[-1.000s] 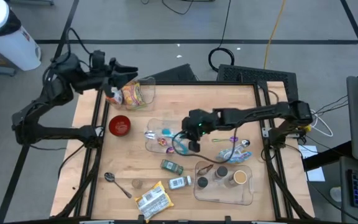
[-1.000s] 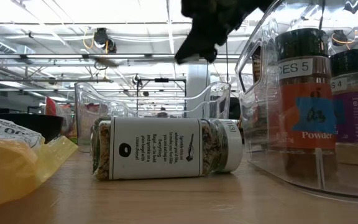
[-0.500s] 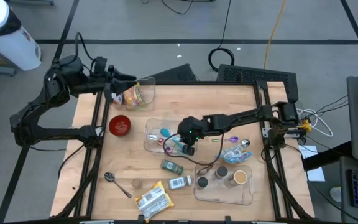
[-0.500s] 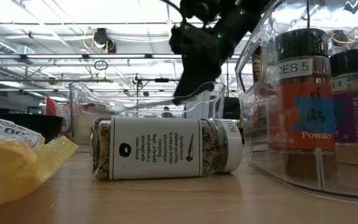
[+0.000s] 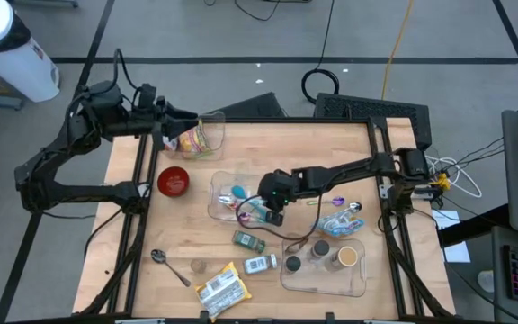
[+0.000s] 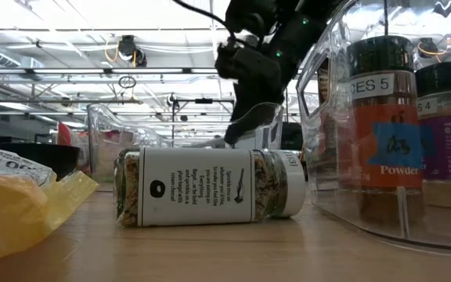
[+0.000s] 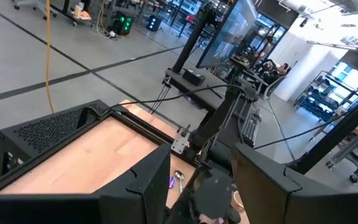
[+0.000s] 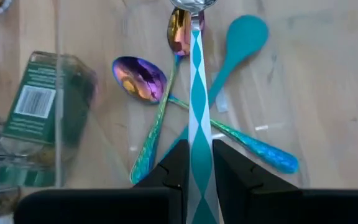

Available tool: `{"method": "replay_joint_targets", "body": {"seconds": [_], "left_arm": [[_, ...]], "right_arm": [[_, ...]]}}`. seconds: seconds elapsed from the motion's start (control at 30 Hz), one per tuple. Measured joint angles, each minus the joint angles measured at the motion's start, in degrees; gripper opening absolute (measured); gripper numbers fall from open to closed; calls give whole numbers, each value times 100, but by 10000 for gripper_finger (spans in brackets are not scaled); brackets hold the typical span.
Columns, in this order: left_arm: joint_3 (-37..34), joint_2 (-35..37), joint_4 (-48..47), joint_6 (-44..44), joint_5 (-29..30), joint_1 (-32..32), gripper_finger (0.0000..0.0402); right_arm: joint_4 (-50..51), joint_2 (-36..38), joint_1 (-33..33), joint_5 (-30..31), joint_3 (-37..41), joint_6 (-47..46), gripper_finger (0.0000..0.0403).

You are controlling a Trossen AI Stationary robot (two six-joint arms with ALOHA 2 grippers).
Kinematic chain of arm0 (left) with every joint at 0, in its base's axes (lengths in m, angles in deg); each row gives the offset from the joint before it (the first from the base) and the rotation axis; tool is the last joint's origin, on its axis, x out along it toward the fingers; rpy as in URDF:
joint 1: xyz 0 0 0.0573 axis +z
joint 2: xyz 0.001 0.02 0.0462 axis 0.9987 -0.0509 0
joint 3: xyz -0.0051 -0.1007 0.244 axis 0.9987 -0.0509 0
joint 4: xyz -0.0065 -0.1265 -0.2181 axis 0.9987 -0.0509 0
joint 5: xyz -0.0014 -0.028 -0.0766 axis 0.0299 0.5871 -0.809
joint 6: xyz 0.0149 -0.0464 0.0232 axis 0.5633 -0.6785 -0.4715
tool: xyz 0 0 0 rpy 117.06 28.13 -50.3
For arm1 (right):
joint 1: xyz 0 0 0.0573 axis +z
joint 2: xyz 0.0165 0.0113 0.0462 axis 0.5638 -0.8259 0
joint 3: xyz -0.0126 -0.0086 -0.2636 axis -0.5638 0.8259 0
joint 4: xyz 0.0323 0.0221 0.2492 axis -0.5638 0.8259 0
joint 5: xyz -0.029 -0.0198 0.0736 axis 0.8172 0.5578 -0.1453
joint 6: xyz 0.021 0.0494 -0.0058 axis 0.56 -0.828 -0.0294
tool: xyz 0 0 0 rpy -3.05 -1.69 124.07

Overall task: Pick & Place Food Item
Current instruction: Put the top blue and white patterned spoon into the middle transparent bin, then put the blue spoon into the middle transparent bin

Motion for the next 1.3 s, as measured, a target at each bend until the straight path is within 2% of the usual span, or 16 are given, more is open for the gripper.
{"method": "replay_joint_targets", "body": {"seconds": [0.27,0.5,0.7,0.93,1.1,1.23,1.3], "left_arm": [[0,-2,-11,3,3,-2,175],[0,-2,-68,86,7,0,175],[-4,-2,-352,103,11,0,175],[-4,2,-430,125,4,0,175],[-7,26,-478,125,-2,-2,175],[-6,26,-508,120,-4,-1,175],[-6,36,-532,118,-5,-2,175]], "right_arm": [[-35,14,-15,11,2,11,42],[-92,14,-70,7,2,-1,136],[-240,123,-64,-7,4,11,180],[-736,632,-109,-20,8,-133,190],[-903,1271,-178,-24,-1,-115,186],[-581,1839,-212,-16,8,113,185],[-102,2152,-210,2,-2,471,185]]}}
